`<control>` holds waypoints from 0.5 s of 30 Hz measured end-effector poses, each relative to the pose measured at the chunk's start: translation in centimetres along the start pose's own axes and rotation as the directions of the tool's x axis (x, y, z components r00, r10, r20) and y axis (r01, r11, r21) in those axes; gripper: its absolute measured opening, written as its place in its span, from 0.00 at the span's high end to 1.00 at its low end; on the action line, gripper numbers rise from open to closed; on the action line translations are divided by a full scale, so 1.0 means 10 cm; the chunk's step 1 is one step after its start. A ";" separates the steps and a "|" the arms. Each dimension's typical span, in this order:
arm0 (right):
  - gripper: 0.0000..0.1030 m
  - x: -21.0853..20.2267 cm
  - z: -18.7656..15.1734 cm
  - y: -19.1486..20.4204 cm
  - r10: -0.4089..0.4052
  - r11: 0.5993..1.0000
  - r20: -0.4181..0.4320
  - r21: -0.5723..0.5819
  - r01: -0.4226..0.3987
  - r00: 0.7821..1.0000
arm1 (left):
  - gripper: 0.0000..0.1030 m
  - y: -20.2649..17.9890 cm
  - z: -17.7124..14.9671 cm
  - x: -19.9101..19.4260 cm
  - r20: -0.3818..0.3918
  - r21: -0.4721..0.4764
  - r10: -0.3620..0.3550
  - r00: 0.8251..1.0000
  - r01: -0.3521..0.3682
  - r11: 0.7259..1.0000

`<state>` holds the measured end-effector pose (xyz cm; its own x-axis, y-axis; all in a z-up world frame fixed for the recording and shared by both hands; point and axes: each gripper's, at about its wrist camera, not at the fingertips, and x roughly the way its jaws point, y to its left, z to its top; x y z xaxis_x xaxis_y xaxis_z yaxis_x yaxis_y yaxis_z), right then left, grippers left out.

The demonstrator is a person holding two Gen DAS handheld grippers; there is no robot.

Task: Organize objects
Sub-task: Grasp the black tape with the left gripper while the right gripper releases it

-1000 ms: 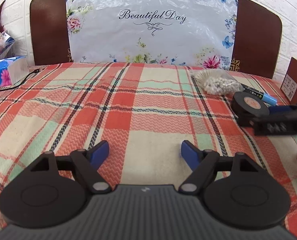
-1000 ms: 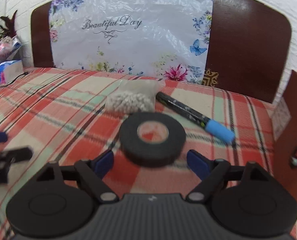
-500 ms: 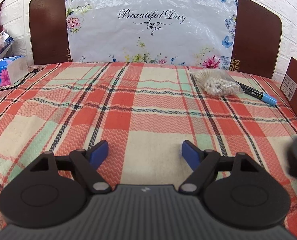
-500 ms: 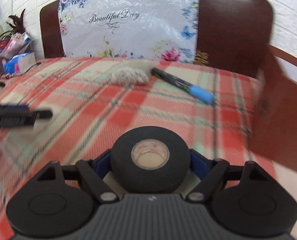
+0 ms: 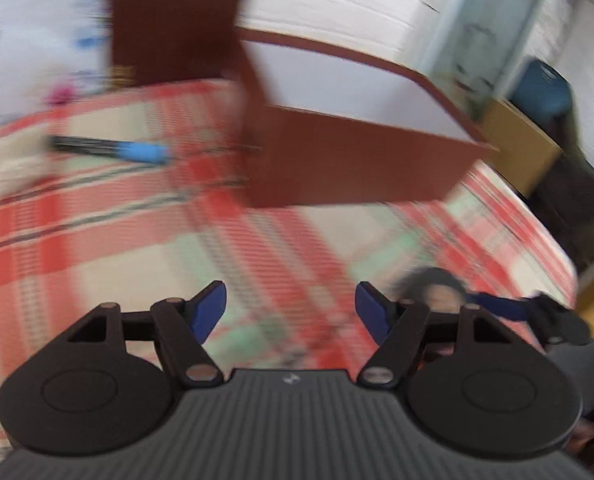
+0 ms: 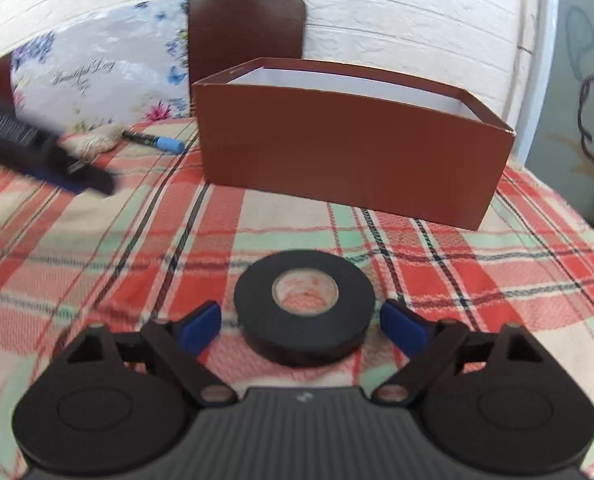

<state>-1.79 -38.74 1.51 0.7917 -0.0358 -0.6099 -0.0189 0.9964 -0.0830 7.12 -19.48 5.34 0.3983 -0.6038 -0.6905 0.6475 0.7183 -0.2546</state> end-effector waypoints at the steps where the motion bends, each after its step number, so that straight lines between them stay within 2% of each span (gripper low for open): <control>1: 0.18 -0.02 -0.04 -0.01 -0.001 1.000 0.000 -0.011 0.001 1.000 | 0.31 -0.17 0.03 0.11 -0.035 0.019 -0.031 0.999 0.031 0.999; 4: 0.22 -0.05 -0.06 -0.07 0.028 1.000 0.005 0.008 -0.028 1.000 | 0.33 -0.49 0.07 0.40 -0.117 0.038 -0.072 0.991 0.077 0.996; 8: 0.21 0.02 -0.01 -0.15 0.072 0.997 -0.009 0.041 -0.071 0.997 | 0.40 -0.64 0.01 0.70 -0.197 0.070 -0.025 0.980 0.039 0.997; 10: 0.22 0.07 0.01 -0.14 0.086 0.996 -0.011 0.038 -0.086 0.996 | 0.48 -0.67 -0.01 0.75 -0.186 0.089 -0.005 0.983 0.022 0.996; 11: 0.22 0.08 0.02 -0.12 0.084 0.996 -0.007 0.027 -0.083 0.996 | 0.63 -0.70 -0.01 0.75 -0.180 0.114 -0.002 0.984 0.023 0.993; 12: 0.23 0.09 0.03 -0.10 0.084 0.996 -0.002 0.015 -0.084 0.996 | 0.70 -0.71 0.02 0.75 -0.187 0.118 -0.007 0.982 0.029 0.993; 14: 0.23 0.05 0.04 -0.07 0.086 0.996 0.017 0.008 -0.086 0.996 | 0.70 -0.71 0.10 0.68 -0.181 0.098 -0.004 0.984 0.022 0.995; 15: 0.23 0.01 0.07 -0.08 0.084 0.996 0.045 0.011 -0.085 0.995 | 0.70 -0.74 0.20 0.60 -0.150 0.110 -0.016 0.989 0.032 0.993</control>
<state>-1.29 -39.49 2.02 0.8137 0.0515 -0.5790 -0.0792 0.9966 -0.0227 5.97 -29.13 4.43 0.2863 -0.5566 -0.7799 0.7275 0.6560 -0.2011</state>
